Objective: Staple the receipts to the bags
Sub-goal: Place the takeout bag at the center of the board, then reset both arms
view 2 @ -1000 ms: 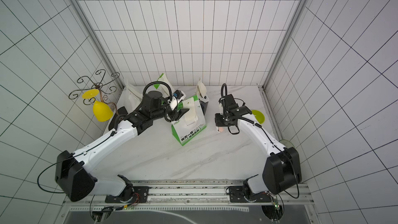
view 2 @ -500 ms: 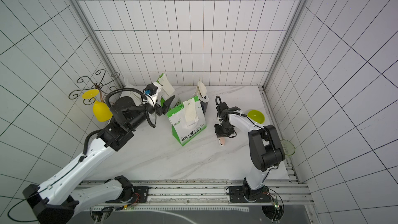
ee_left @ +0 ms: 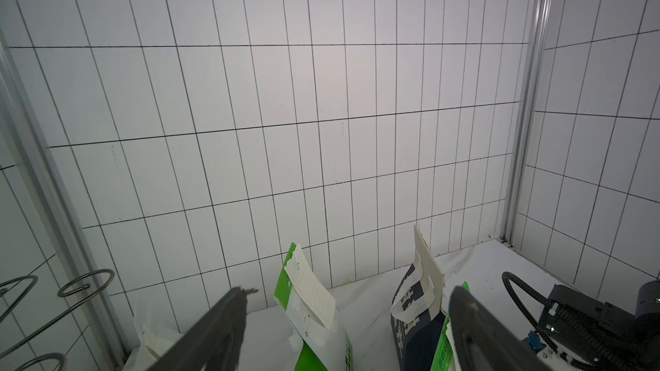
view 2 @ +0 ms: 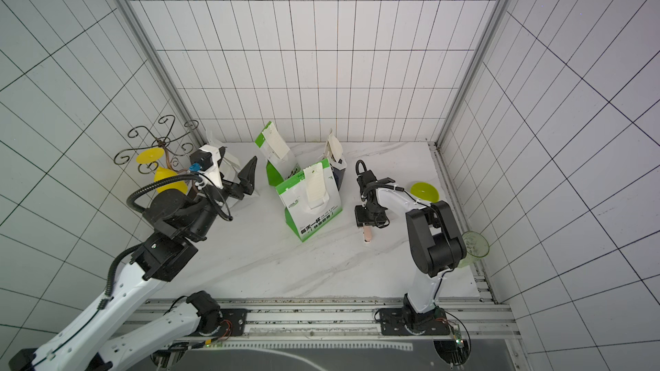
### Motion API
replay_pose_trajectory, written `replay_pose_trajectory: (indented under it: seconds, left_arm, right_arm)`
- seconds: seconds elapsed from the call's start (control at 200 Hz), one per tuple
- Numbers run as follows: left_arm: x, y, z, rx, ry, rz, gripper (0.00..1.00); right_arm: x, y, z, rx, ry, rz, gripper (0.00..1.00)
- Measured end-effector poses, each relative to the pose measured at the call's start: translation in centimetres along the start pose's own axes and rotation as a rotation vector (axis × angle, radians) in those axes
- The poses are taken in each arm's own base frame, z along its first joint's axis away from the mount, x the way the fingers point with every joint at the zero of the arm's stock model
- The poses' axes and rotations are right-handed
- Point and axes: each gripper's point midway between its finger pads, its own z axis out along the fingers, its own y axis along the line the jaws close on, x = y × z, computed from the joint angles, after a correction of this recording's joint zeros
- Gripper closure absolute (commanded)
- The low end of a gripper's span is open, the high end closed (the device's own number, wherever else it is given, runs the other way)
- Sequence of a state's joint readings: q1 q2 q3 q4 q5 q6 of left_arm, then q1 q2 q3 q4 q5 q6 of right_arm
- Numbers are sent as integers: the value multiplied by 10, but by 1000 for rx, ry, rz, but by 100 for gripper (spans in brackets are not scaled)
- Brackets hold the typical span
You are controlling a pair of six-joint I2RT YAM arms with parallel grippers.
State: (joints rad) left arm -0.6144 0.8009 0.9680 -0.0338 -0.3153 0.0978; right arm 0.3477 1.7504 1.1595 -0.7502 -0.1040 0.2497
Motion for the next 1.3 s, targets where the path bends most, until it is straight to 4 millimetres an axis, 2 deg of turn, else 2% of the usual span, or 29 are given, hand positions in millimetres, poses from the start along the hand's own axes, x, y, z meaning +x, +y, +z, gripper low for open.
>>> replay_pose_trajectory:
  seconds: [0.025, 0.045, 0.06, 0.095, 0.15, 0.19, 0.215, 0.225, 0.24, 0.28, 0.33, 0.415, 0.515, 0.595, 0.685, 0.795, 0.919, 1.044, 1.189, 1.299]
  left_arm:
    - [0, 3, -1, -15, 0, -8, 9]
    - [1, 5, -2, -26, 0, -11, 3]
    - [2, 7, -3, -36, 1, -16, 2]
    - [5, 11, -5, -59, 5, -26, 2]
    - [14, 17, -9, -87, 17, -27, 2]
    - [23, 20, -12, -104, 32, -26, 2]
    - [30, 23, -14, -115, 41, -24, 2]
    - [34, 24, -15, -119, 49, -22, 2]
    - [39, 25, -16, -125, 56, -19, 2]
    - [55, 28, -20, -138, 81, -14, 2]
    - [77, 34, -23, -159, 119, -3, 2]
    - [118, 52, -26, -223, 208, 8, 2]
    - [162, 85, -23, -324, 319, -11, 2]
    - [193, 103, -18, -368, 393, -37, 2]
    - [229, 104, -12, -354, 471, -43, 3]
    - [269, 93, -4, -286, 565, -45, 3]
    - [294, 85, -1, -233, 577, -34, 3]
    - [309, 84, -1, -217, 554, 3, 3]
    - [326, 91, 14, -228, 522, 49, 4]
    - [346, 103, 10, -250, 521, 71, 4]
  right_arm:
    - [-3, 1, -5, -3, -23, 0, 36]
    - [-7, 1, -11, -6, -47, 6, 35]
    - [-9, 2, -16, -7, -66, 5, 31]
    - [-18, 4, -31, -14, -132, 12, 29]
    - [-33, 8, -63, -27, -263, 23, 28]
    - [-45, 10, -93, -42, -388, 34, 25]
    - [-51, 11, -110, -53, -462, 45, 15]
    - [-54, 11, -119, -60, -498, 50, 6]
    - [-56, 12, -129, -70, -545, 60, 1]
    - [-60, 10, -158, -93, -673, 81, 1]
    - [-59, 8, -184, -124, -808, 102, 0]
    - [-53, 4, -210, -166, -973, 138, 0]
    - [-50, -4, -218, -177, -1083, 176, 0]
    - [-53, -8, -222, -174, -1137, 195, 0]
    - [-57, -10, -232, -170, -1192, 212, 1]
    - [-63, -15, -245, -160, -1255, 239, 0]
    - [-66, -20, -247, -146, -1288, 269, 0]
    - [-70, -23, -233, -128, -1268, 282, 0]
    - [-70, -28, -215, -96, -1234, 291, 1]
    - [-69, -34, -210, -77, -1232, 302, 1]
